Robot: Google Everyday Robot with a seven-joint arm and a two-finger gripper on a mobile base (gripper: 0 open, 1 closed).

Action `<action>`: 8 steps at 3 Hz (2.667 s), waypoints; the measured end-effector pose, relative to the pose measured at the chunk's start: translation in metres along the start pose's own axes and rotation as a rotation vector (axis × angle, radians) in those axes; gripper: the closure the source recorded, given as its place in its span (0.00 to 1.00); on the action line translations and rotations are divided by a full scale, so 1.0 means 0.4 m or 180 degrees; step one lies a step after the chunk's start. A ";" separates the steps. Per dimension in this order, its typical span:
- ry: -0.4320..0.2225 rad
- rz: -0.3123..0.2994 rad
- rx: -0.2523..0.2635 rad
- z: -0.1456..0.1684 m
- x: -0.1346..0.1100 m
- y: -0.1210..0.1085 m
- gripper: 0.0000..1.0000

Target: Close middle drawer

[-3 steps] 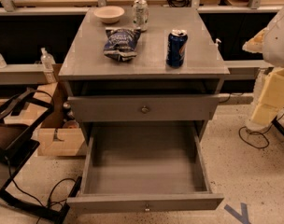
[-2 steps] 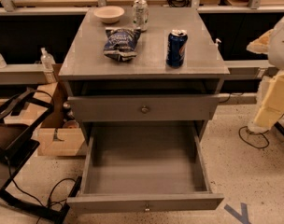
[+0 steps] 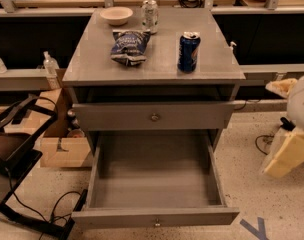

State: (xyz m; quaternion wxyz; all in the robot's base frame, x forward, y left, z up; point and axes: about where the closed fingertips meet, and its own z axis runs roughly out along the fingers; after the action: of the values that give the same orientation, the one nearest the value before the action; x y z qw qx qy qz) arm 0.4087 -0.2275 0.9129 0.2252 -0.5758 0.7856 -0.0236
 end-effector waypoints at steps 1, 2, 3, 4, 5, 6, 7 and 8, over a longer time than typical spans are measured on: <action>-0.0232 0.0087 0.0104 0.086 0.060 0.036 0.00; -0.0531 0.0215 0.0176 0.235 0.129 0.062 0.02; -0.0689 0.0339 0.0081 0.368 0.171 0.106 0.25; -0.0724 0.0490 -0.0006 0.446 0.205 0.182 0.48; -0.0623 0.0691 -0.0230 0.497 0.259 0.274 0.72; -0.0621 0.0680 -0.0227 0.495 0.255 0.275 0.95; -0.0626 0.0686 -0.0236 0.500 0.255 0.277 1.00; -0.0704 0.0832 -0.0340 0.566 0.291 0.320 1.00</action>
Offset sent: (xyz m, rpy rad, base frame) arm 0.0084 -0.0324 -0.1491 0.2233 -0.1413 -0.0489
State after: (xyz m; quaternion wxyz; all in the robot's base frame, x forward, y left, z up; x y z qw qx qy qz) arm 0.3531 -0.2408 0.6337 0.2805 -0.4790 0.8243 0.1112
